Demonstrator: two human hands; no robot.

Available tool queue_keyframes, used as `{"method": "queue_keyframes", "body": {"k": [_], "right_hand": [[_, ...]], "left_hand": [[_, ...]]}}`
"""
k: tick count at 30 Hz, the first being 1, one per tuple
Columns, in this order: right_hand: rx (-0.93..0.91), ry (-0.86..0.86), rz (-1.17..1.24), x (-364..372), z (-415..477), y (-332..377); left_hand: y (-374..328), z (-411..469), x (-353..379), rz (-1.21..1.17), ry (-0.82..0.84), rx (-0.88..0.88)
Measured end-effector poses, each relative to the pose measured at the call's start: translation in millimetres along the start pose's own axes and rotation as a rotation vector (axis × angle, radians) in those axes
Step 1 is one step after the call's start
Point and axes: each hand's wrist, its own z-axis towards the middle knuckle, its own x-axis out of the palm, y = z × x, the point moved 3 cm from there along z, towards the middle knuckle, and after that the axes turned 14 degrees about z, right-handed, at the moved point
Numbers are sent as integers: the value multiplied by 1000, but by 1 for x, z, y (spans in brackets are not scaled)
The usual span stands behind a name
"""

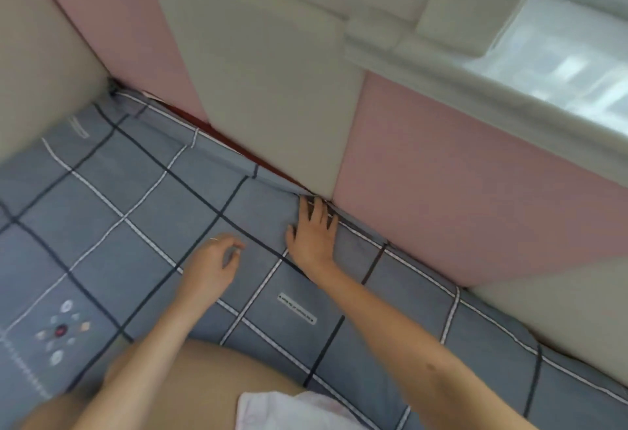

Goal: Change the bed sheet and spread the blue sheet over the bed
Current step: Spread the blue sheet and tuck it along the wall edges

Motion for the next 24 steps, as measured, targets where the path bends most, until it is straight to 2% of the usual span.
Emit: {"method": "queue_keyframes", "body": {"k": [3, 7, 11, 15, 18, 21, 24], "right_hand": [[-227, 8, -87, 25, 29, 59], [-267, -102, -95, 36, 91, 106], [-269, -205, -150, 70, 122, 120], [-253, -309, -210, 92, 126, 112], [-234, -329, -194, 86, 128, 116], [-227, -325, -211, 84, 131, 123], [-193, -321, -168, 78, 134, 126]], "left_hand": [[36, 7, -1, 14, -55, -51], [88, 42, -2, 129, -97, -108], [157, 124, -16, 160, -149, 14], [192, 147, -10, 203, -192, 138], [194, 138, -5, 276, -174, 204], [192, 145, -16, 331, -81, 233], [189, 176, -40, 398, -85, 438]]}}
